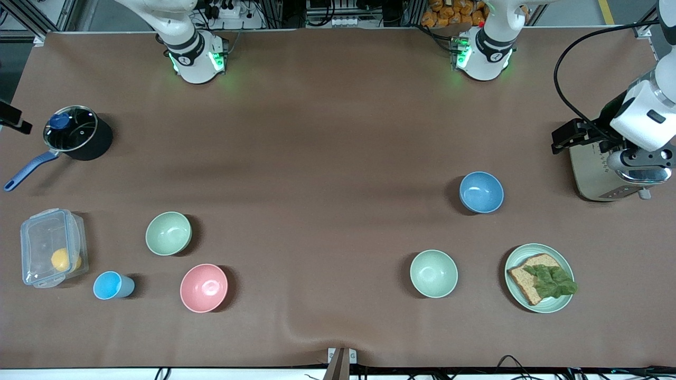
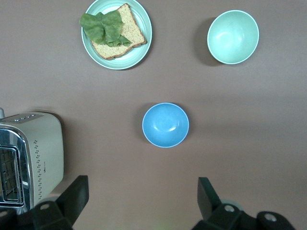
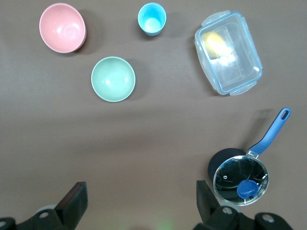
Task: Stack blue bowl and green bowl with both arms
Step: 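Reach the right gripper to the green bowl while the left gripper reaches the blue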
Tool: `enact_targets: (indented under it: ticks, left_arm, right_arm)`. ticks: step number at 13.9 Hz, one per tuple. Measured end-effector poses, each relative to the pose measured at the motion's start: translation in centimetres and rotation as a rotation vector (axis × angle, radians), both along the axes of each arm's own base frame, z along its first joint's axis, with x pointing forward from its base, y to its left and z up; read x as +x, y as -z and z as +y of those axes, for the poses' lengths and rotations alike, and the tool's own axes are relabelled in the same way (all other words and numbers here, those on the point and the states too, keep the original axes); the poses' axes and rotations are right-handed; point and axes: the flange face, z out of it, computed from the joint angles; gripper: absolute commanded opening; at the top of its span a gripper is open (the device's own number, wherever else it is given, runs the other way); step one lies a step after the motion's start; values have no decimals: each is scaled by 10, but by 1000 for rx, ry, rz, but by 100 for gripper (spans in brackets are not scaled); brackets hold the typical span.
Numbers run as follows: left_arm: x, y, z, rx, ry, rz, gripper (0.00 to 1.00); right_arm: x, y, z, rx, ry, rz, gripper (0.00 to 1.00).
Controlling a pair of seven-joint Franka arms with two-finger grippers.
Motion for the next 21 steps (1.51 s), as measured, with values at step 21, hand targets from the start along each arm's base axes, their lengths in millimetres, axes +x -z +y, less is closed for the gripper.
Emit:
enact_targets:
  ticks: [21]
  left_arm:
    - [1,379,40,-5,-47,125,100]
  right_arm:
    - [141,384,41,39,-97,254,100]
